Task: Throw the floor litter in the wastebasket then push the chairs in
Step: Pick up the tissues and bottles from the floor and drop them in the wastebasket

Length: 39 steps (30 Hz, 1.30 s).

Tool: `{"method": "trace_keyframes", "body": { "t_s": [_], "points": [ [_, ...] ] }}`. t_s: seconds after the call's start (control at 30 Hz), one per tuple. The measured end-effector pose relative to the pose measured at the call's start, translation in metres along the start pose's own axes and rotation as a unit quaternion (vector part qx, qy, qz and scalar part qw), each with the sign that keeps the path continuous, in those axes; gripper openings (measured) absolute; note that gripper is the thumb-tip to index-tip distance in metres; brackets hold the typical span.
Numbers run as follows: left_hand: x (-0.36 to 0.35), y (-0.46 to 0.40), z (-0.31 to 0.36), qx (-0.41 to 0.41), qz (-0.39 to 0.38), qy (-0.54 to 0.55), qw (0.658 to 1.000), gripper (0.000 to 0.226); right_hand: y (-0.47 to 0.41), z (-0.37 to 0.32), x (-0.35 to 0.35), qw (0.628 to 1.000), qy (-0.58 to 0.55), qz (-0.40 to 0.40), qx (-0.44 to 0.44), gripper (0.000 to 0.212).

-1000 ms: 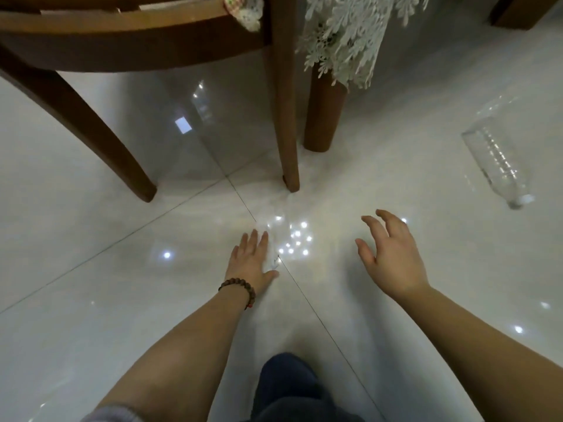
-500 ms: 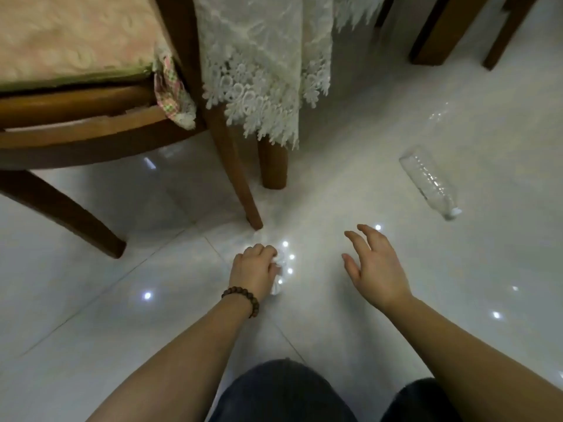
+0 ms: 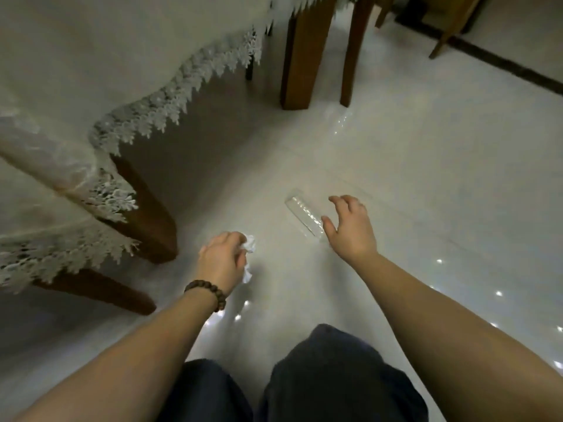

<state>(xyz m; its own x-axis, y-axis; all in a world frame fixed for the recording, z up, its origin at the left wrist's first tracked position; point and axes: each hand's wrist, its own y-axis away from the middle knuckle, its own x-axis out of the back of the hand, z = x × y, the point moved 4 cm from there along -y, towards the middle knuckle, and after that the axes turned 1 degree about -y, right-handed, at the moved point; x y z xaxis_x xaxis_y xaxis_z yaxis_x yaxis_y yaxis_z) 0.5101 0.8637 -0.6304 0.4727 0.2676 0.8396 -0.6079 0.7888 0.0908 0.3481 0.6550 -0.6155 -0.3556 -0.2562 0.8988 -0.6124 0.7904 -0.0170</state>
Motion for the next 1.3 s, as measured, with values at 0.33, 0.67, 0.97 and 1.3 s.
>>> {"method": "trace_keyframes", "body": {
  "t_s": [0.33, 0.67, 0.97, 1.3],
  "points": [
    [-0.084, -0.08, -0.01, 0.035, 0.036, -0.023, 0.998, 0.018, -0.097, 0.102, -0.133, 0.994, 0.02, -0.108, -0.015, 0.079],
    [-0.098, -0.094, -0.011, 0.075, 0.033, -0.015, 0.997, 0.019, -0.104, 0.119, -0.186, 0.98, 0.038, -0.179, -0.079, 0.081],
    [-0.04, -0.074, 0.028, 0.083, 0.052, 0.0, 0.995, 0.018, -0.084, 0.07, -0.084, 0.992, 0.018, -0.118, -0.032, 0.077],
    [0.189, 0.025, 0.159, 0.083, 0.058, 0.013, 0.995, 0.023, 0.01, -0.076, 0.183, 0.995, 0.014, -0.097, -0.028, 0.076]
  ]
}}
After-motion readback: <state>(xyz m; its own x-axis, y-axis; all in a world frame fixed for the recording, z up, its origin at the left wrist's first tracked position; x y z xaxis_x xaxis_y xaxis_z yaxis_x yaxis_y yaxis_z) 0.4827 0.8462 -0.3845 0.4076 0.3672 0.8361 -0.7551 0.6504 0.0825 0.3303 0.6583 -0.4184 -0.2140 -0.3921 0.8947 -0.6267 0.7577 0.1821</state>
